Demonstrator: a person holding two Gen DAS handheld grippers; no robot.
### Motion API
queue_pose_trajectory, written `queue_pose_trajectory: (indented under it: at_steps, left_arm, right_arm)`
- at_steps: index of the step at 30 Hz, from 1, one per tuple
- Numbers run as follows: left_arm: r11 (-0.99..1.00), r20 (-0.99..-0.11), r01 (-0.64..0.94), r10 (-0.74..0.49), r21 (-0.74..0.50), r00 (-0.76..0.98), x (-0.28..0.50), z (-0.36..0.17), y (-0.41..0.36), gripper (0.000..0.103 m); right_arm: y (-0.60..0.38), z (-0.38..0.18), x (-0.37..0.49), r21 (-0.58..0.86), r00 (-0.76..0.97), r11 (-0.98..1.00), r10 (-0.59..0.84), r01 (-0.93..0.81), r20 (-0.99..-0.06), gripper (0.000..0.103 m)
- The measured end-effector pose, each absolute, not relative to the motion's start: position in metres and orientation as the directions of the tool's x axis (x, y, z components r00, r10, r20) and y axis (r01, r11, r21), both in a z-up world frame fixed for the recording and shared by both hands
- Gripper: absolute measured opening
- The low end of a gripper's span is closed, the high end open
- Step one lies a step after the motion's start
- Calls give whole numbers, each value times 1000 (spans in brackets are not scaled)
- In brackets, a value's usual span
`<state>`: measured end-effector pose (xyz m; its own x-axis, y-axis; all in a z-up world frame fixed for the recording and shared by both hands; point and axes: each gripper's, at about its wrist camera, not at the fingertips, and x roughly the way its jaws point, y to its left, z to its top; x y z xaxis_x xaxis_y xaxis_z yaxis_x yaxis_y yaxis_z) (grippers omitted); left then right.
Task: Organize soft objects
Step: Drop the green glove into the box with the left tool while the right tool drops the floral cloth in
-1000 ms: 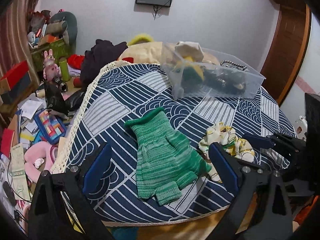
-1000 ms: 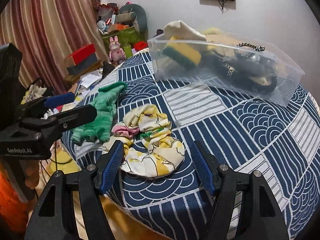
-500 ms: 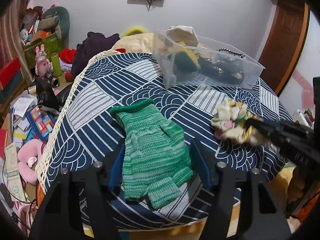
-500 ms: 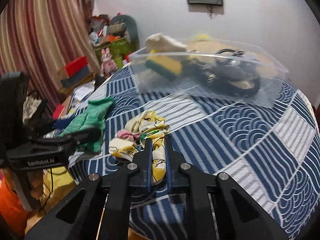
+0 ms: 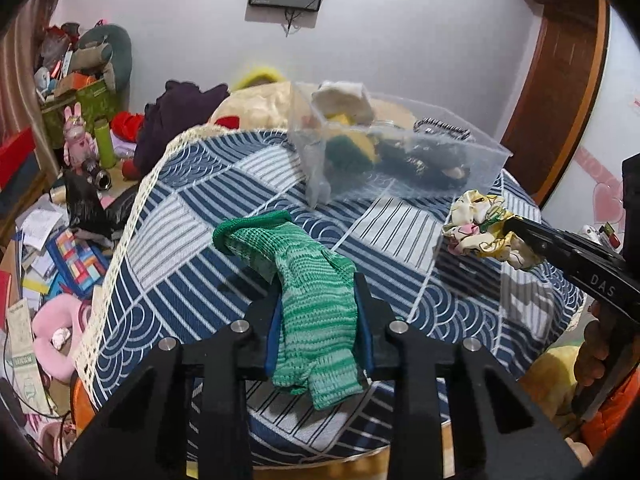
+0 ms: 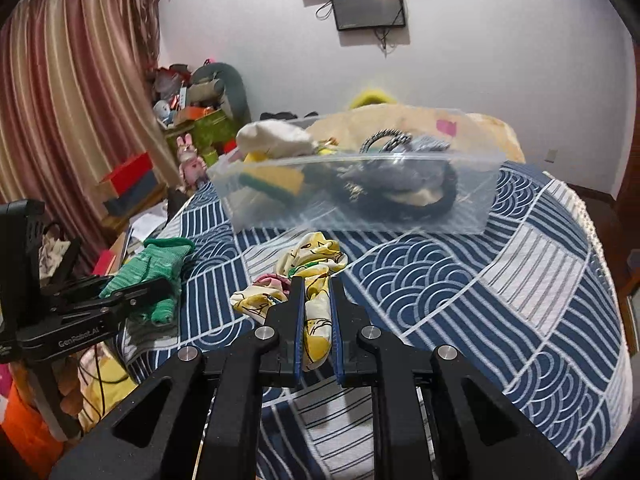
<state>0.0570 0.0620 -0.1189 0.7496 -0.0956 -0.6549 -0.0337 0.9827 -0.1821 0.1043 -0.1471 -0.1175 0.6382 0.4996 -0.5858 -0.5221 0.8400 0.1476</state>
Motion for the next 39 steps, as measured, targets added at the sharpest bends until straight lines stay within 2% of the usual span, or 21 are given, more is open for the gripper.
queue_pose_trajectory:
  at_steps: [25, 35, 39]
  left_arm:
    - [993, -476, 83, -113, -83, 872, 107, -34, 18, 31]
    - [991, -431, 121, -134, -58, 892, 138, -15, 2, 31]
    - [988, -439, 134, -152, -72, 886, 159, -15, 0, 31]
  right_arm:
    - [-182, -49, 132, 125, 786, 883, 461, -452, -412, 10]
    - [-183, -33, 155, 102, 822, 894, 441, -435, -361, 10]
    - [-180, -29, 165, 80, 836, 903, 422, -422, -351, 10]
